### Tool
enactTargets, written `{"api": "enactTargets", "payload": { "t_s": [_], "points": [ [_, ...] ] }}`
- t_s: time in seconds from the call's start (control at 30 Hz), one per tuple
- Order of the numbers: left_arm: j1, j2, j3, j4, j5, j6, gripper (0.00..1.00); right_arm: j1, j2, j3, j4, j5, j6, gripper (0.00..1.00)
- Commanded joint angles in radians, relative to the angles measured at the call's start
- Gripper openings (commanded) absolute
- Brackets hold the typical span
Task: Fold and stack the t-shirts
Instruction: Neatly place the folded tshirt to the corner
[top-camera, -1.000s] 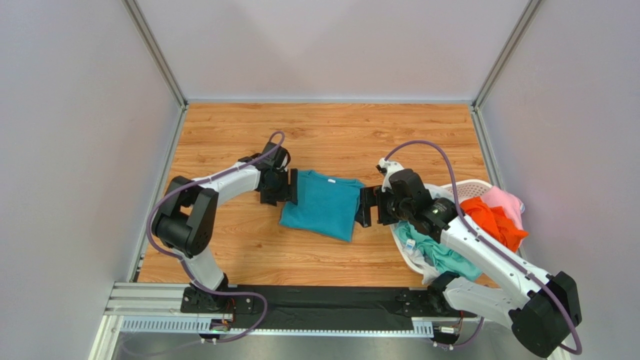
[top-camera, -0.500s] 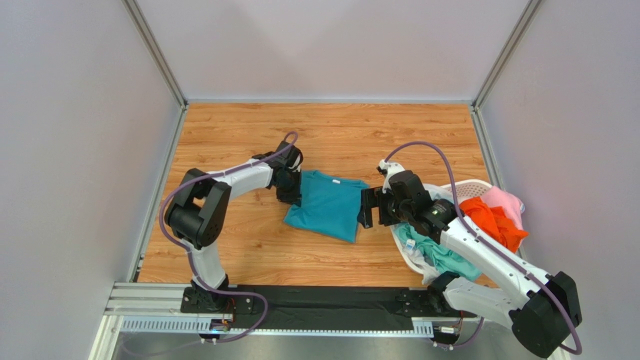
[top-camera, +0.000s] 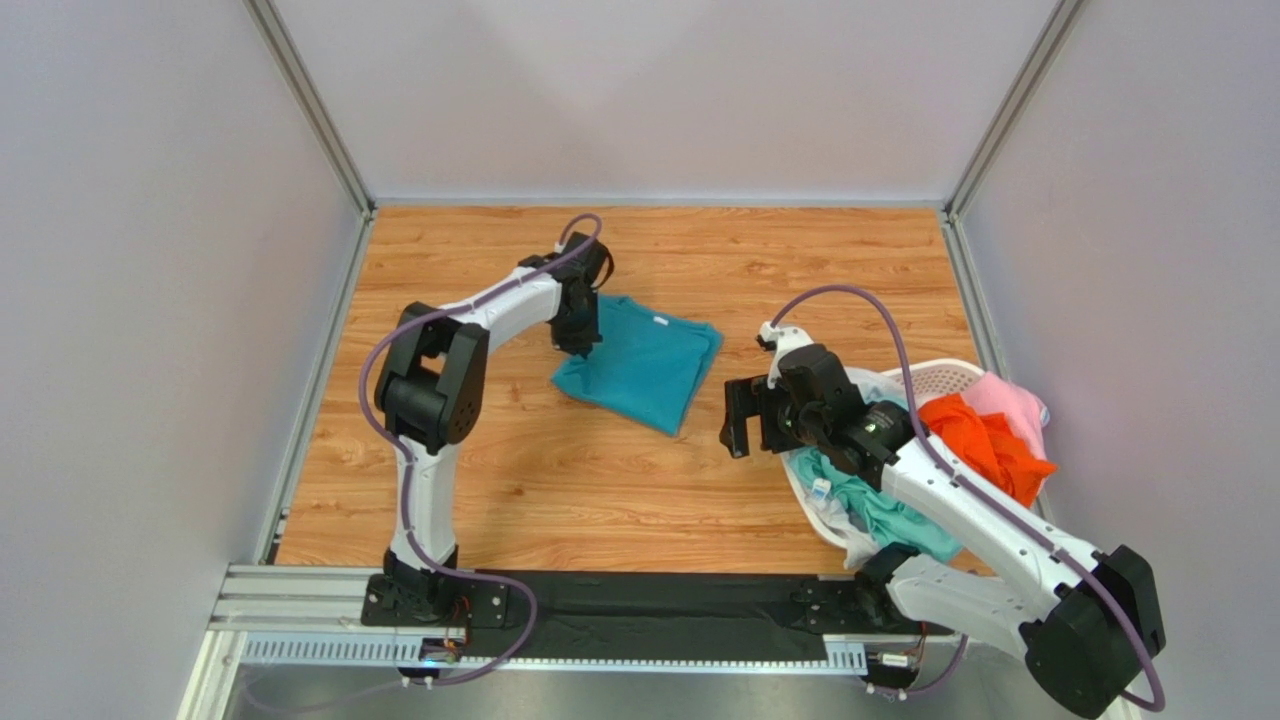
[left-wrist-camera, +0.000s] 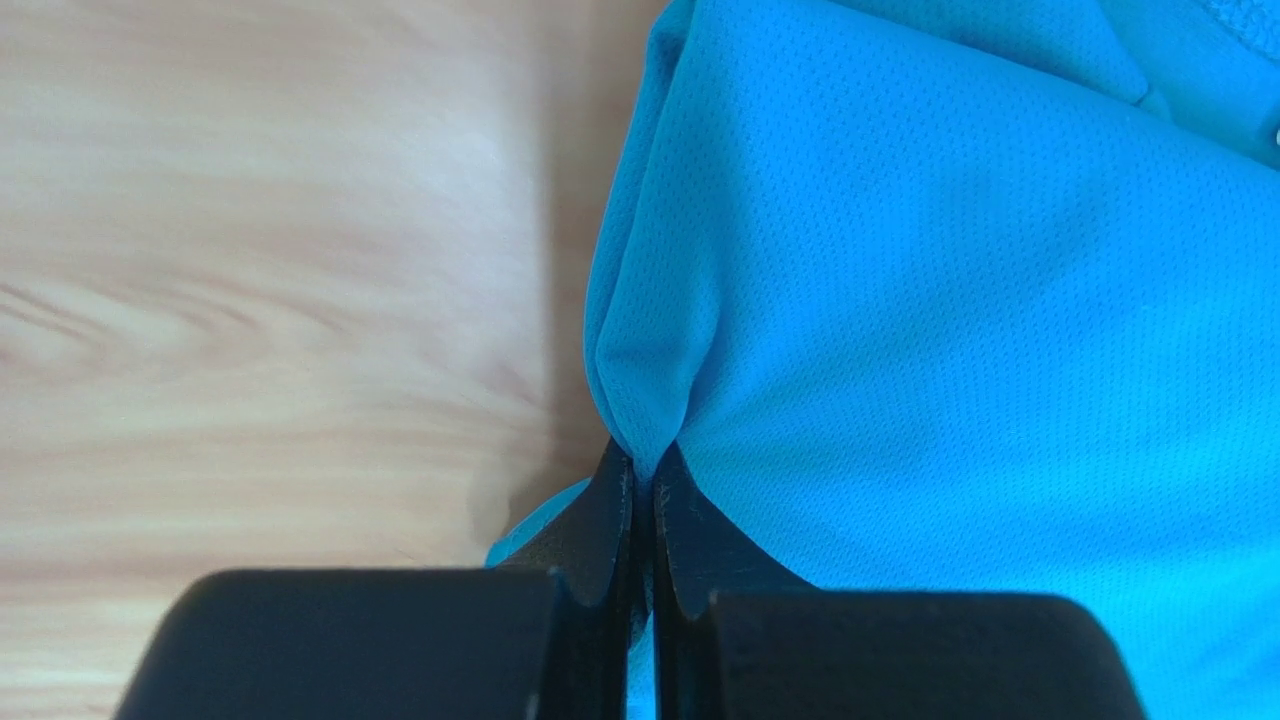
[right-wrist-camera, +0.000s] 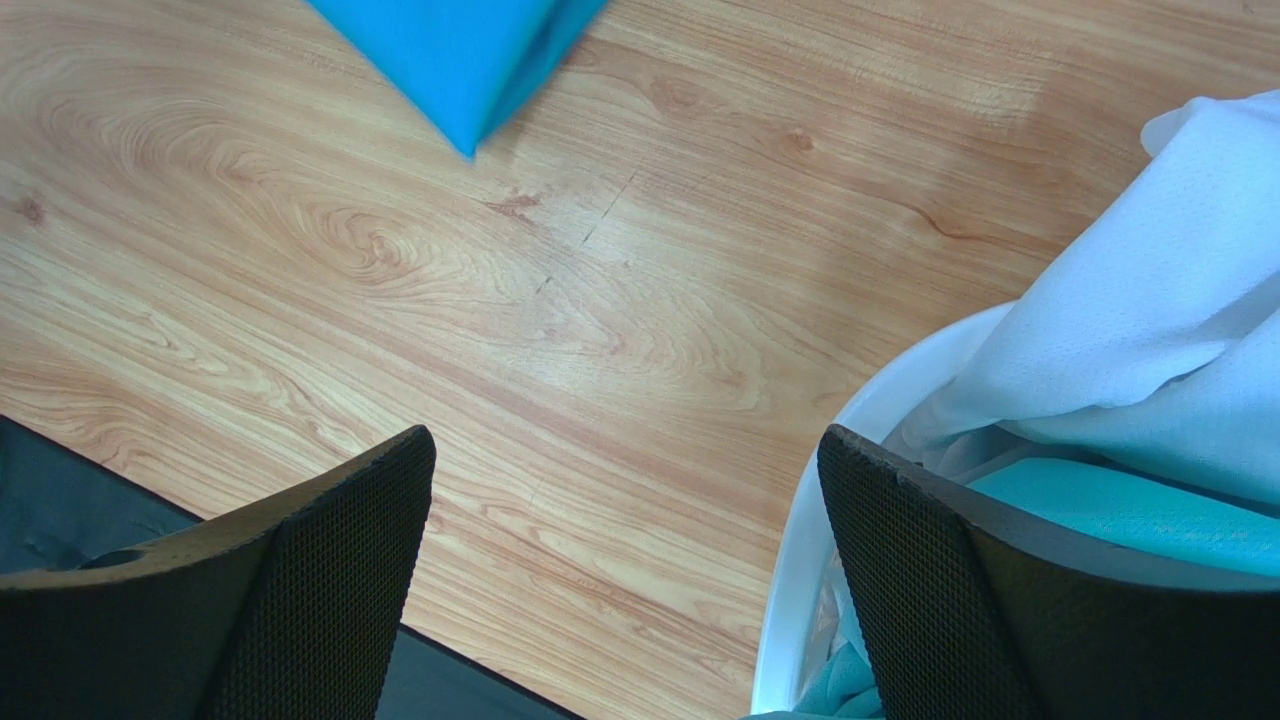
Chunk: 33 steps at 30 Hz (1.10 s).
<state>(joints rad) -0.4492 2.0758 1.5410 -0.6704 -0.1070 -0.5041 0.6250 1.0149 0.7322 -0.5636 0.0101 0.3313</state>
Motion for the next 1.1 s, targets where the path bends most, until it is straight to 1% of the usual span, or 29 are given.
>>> {"api": "enactTargets", "payload": {
  "t_s": [0.0,0.07,0.13,0.2,0.3,0.37,0.4,0.43,0.5,0.53,0.6,0.63,0.77,0.8,0.83,0.87,0.97,1.07],
  "points": [
    [0.104,0.038,0.083,-0.028,-0.069,0.07,0.0,-0.002,-0.019,-0.004,0.036,0.007,-0.028,1.0],
    [0.151,0.062,0.145,-0.026,-0.068,0.105,0.0,-0.004,-0.013,-0.005,0.041,0.011,-0.029,1.0],
    [0.185,0.079,0.203,-0.026,-0.097,0.168,0.0,-0.005,0.002,-0.002,0.044,0.011,-0.031,1.0],
    [0.207,0.105,0.232,-0.017,-0.103,0.238,0.0,-0.008,0.016,-0.001,0.044,0.013,-0.032,1.0],
    [0.254,0.15,0.284,-0.014,-0.137,0.298,0.0,-0.015,0.027,0.001,0.042,0.016,-0.034,1.0],
    [0.322,0.185,0.37,-0.038,-0.132,0.305,0.0,-0.015,0.033,-0.004,0.042,0.031,-0.031,1.0],
    [0.322,0.196,0.37,-0.044,-0.132,0.308,0.0,-0.015,0.033,-0.004,0.042,0.031,-0.031,1.0],
    [0.358,0.205,0.405,-0.047,-0.128,0.309,0.0,-0.015,0.036,-0.002,0.042,0.039,-0.032,1.0],
    [0.392,0.228,0.441,-0.051,-0.123,0.318,0.0,-0.018,0.048,0.004,0.039,0.042,-0.034,1.0],
    [0.423,0.236,0.452,-0.049,-0.129,0.323,0.0,-0.019,0.051,0.007,0.039,0.05,-0.032,1.0],
    [0.443,0.262,0.468,-0.032,-0.135,0.337,0.0,-0.019,0.06,0.013,0.034,0.056,-0.032,1.0],
    [0.481,0.276,0.482,-0.021,-0.137,0.343,0.0,-0.019,0.062,0.013,0.034,0.063,-0.032,1.0],
    [0.532,0.32,0.56,0.006,-0.134,0.386,0.0,-0.019,0.071,0.01,0.031,0.077,-0.02,1.0],
    [0.543,0.329,0.603,0.002,-0.129,0.372,0.0,-0.019,0.071,0.012,0.027,0.079,-0.018,1.0],
    [0.57,0.346,0.625,-0.011,-0.052,0.369,0.0,-0.021,0.073,0.013,0.024,0.08,-0.014,1.0],
    [0.583,0.349,0.639,-0.011,-0.03,0.348,0.0,-0.019,0.071,0.015,0.022,0.086,-0.011,1.0],
    [0.612,0.356,0.671,0.0,-0.04,0.311,0.0,-0.019,0.073,0.024,0.008,0.106,-0.011,1.0],
    [0.61,0.359,0.705,0.012,-0.043,0.357,0.0,-0.019,0.079,0.039,0.001,0.111,-0.011,1.0]
  ]
}}
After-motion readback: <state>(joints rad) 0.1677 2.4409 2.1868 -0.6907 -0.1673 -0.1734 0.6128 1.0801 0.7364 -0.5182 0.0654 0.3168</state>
